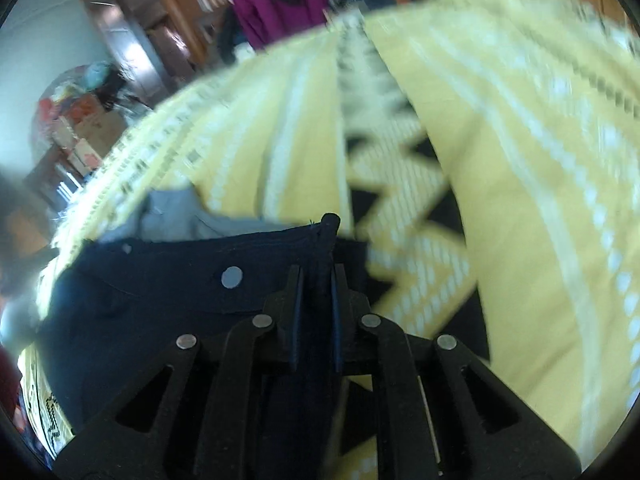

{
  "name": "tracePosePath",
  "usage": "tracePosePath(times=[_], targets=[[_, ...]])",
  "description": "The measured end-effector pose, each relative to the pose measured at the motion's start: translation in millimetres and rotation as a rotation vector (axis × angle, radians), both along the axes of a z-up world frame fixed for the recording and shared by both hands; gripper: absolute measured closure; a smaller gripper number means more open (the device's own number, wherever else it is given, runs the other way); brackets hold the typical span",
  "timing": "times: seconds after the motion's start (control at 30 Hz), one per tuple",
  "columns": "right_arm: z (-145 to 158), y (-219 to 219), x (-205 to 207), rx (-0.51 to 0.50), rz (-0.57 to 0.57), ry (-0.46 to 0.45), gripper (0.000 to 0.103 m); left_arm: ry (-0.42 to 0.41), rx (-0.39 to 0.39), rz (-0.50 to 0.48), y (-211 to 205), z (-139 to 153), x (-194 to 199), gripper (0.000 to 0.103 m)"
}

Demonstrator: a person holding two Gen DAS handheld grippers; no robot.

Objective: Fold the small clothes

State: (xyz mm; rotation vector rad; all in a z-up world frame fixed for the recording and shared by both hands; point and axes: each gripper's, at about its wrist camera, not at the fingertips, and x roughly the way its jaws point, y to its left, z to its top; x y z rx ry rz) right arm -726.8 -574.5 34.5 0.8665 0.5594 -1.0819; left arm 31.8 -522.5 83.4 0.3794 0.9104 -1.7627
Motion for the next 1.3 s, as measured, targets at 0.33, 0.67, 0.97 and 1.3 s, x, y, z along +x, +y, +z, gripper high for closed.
tracePosePath(times=[0.33,0.67,0.97,1.3], targets=[[4,-12,20,0.000,0.066,0.053,0.088,-0.151,0.225,-0.128,33,-47,-41,0.043],[48,30,-15,-0.151,-0.081,0.056,0.067,-0.225,0.213,-0.020,104,-26,-9,0.042],[-9,80,41,-0.061,0.151,0.159,0.066,0.176,0.161,0.098,199,-7,5,0.039],[24,157,51,-0.085,0.102,0.087,0.057,0.407,0.244,0.144,240,-45,-26,0.039]])
